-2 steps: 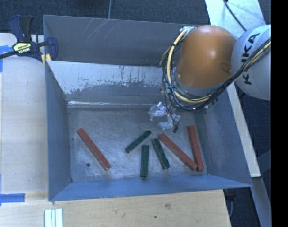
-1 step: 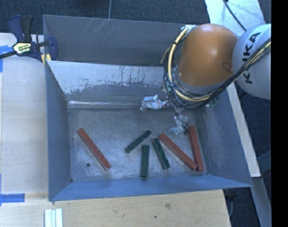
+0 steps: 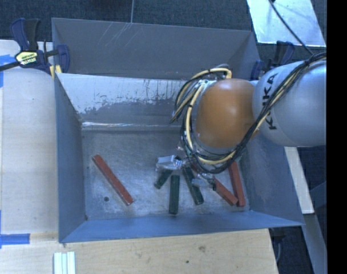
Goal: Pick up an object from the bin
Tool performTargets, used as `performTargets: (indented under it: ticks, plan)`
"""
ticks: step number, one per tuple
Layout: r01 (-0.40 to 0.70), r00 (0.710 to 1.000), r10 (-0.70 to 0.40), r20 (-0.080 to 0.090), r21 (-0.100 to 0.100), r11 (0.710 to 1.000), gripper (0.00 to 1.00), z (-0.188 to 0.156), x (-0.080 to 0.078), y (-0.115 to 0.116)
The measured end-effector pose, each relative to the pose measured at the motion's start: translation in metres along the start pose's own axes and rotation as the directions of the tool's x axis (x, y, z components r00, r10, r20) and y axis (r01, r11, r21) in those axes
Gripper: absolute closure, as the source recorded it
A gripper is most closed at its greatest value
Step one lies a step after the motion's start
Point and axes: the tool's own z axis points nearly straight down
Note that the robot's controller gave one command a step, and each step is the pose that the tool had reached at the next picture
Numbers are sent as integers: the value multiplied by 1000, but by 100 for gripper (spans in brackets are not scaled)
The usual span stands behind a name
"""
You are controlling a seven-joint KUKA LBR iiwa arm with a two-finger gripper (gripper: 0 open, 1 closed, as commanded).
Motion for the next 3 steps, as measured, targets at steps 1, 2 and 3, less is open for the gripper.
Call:
performTargets:
  ticks: [1, 2, 3]
  plan:
    - [-1, 1000, 1, 1, 4, 1000, 100, -5, -1, -2]
    - [-58, 998, 58, 6, 16, 998, 100, -99, 14, -76]
    - [-65, 998, 65, 7, 14, 998, 100, -264, 21, -66]
